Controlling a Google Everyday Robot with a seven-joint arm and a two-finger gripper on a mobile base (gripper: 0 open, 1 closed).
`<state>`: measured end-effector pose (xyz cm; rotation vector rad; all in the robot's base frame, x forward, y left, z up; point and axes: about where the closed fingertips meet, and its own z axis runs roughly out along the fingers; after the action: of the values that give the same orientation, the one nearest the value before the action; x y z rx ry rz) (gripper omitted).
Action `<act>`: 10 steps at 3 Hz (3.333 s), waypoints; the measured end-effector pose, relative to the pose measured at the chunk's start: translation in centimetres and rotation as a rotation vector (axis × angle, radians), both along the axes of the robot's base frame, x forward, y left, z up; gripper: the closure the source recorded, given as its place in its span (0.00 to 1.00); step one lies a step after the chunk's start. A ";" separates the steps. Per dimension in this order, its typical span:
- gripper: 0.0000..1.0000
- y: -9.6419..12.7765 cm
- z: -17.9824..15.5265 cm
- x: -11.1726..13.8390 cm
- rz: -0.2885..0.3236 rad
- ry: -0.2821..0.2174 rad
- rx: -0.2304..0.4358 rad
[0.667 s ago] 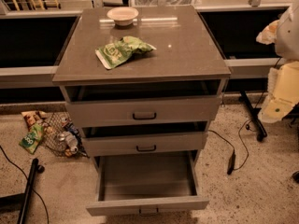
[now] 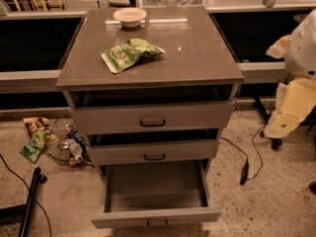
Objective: Close bottom drawer
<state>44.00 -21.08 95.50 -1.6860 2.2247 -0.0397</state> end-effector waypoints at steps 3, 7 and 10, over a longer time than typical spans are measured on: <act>0.00 2.1 -7.8 -0.7 0.019 0.104 0.064; 0.00 8.4 -31.7 -2.6 0.011 0.362 0.306; 0.00 8.2 -42.7 -1.2 0.002 0.334 0.255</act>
Offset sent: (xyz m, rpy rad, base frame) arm 0.0014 0.0057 -0.0304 0.0599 0.0410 -0.0103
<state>42.76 -12.87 52.80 -1.6491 2.3362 0.5397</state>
